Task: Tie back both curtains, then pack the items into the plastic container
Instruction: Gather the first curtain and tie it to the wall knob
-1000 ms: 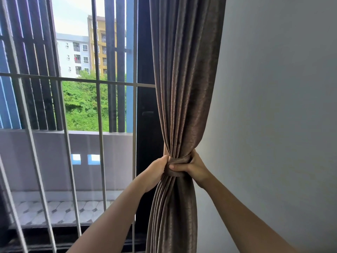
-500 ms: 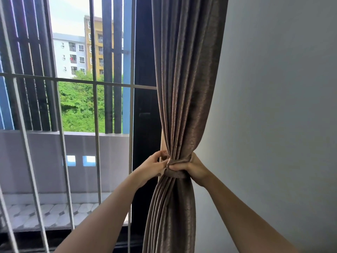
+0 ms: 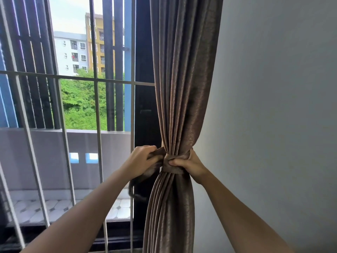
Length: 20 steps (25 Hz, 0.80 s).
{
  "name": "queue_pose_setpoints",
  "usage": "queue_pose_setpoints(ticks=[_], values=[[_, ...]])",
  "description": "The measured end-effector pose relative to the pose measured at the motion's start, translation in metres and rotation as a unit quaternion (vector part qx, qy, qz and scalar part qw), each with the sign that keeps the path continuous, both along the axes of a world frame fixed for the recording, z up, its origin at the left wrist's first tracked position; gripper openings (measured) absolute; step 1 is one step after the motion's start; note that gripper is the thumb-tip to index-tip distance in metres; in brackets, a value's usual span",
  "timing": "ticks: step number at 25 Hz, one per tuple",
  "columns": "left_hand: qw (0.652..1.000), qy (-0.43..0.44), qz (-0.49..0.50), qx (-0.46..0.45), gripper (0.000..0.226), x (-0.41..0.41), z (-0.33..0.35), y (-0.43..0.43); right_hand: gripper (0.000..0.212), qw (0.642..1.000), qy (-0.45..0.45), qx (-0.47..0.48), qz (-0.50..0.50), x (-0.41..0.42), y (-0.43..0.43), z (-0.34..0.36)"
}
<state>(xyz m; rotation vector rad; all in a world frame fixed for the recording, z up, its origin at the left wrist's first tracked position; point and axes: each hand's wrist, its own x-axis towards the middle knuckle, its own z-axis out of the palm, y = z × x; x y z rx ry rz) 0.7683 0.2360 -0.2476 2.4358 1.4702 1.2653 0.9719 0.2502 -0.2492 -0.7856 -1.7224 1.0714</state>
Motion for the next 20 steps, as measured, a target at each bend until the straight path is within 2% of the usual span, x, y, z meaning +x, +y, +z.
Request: queue_pose_setpoints(ticks=[1,3,6,9,12,14,17,20], values=[[1.000,0.001,0.002,0.019,0.025,-0.002,0.000,-0.003,0.046,1.000,-0.011,-0.003,0.001,0.001,0.002,-0.001],[0.999,0.000,-0.001,0.046,0.026,-0.006,0.001,-0.006,0.075,0.999,-0.049,-0.009,0.001,0.001,0.001,0.001],[0.999,0.003,-0.021,0.041,0.028,-0.005,0.004,-0.011,0.090,0.996,-0.082,0.019,-0.030,-0.007,-0.003,0.006],[0.999,-0.025,-0.018,0.020,0.029,-0.003,0.012,-0.017,0.093,0.995,-0.024,0.046,-0.090,-0.014,-0.005,0.011],[0.999,-0.044,0.018,0.022,0.019,-0.004,0.026,-0.020,0.091,0.991,0.018,0.059,-0.118,-0.016,-0.005,0.011],[1.000,-0.008,0.020,-0.012,0.021,-0.006,0.029,-0.022,0.090,0.991,0.007,0.068,-0.115,-0.016,-0.004,0.012],[0.995,0.028,0.051,-0.085,0.039,-0.014,0.027,-0.028,0.088,0.990,-0.038,0.082,-0.106,-0.014,-0.006,0.014],[0.995,0.048,0.066,-0.052,0.043,-0.007,0.037,-0.031,0.085,0.989,-0.054,0.084,-0.112,-0.012,-0.007,0.019]])
